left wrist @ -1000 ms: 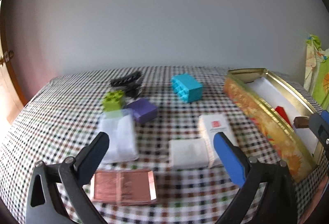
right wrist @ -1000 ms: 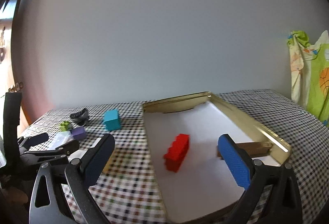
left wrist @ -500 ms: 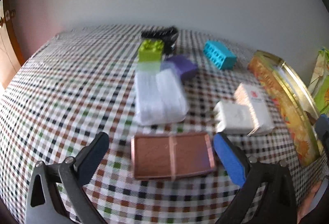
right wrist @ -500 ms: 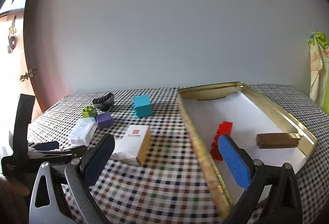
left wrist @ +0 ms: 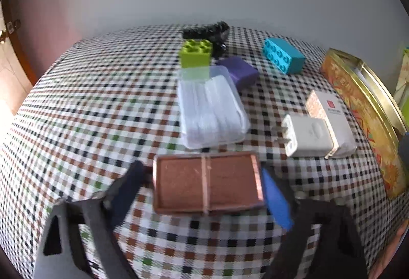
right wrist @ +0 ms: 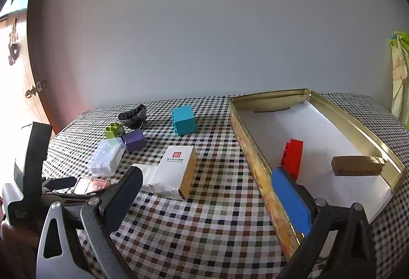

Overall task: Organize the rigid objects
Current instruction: 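Grasp the copper tin with the rubber band using the left tool, then grasp the white Oriental Club box with the right tool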

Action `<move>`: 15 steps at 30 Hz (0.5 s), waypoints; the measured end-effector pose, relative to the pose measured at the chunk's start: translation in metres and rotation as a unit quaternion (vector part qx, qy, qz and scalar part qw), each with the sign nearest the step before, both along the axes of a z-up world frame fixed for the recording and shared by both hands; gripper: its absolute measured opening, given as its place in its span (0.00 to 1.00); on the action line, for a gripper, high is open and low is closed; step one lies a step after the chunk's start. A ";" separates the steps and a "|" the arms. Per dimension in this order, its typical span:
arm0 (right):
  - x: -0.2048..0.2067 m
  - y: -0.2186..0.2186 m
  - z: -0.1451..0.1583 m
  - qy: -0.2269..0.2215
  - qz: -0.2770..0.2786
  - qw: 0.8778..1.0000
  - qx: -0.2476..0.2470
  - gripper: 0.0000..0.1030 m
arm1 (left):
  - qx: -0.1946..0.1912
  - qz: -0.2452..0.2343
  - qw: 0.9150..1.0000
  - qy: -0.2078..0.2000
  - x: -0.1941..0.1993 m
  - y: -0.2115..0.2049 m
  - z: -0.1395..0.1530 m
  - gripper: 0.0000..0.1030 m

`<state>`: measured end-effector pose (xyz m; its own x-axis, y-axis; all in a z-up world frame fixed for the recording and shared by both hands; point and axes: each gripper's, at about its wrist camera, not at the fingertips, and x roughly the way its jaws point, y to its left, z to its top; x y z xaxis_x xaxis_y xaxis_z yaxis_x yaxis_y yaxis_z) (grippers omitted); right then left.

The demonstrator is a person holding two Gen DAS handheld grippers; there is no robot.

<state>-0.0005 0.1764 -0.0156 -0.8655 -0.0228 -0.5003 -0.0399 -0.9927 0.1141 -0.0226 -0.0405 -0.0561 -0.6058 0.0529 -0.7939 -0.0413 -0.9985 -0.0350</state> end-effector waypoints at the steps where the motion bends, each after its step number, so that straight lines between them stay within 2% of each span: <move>1: 0.000 0.000 0.000 0.000 -0.001 1.000 0.000 0.99 | 0.000 0.003 1.000 0.002 0.001 -0.002 0.000 0.75; 7: -0.005 0.000 -0.002 -0.011 -0.002 1.000 -0.003 0.99 | 0.012 -0.003 1.000 0.004 0.007 -0.003 0.001 0.75; 10: -0.008 -0.003 -0.003 -0.018 0.004 1.000 -0.007 0.99 | 0.069 -0.009 0.997 0.020 0.007 -0.013 0.004 0.75; 11: -0.011 -0.005 -0.004 -0.022 0.007 1.000 -0.007 0.99 | 0.085 -0.002 0.996 0.032 0.008 -0.014 0.006 0.75; 15: -0.023 -0.015 -0.009 -0.042 0.017 0.999 -0.010 0.99 | 0.081 0.026 0.992 0.092 0.018 -0.019 0.022 0.75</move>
<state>-0.0234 0.1611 -0.0242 -0.8190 -0.0614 -0.5705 -0.0173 -0.9912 0.1315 -0.0041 -0.0599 -0.0339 -0.7454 0.1357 -0.6527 -0.0114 -0.9815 -0.1911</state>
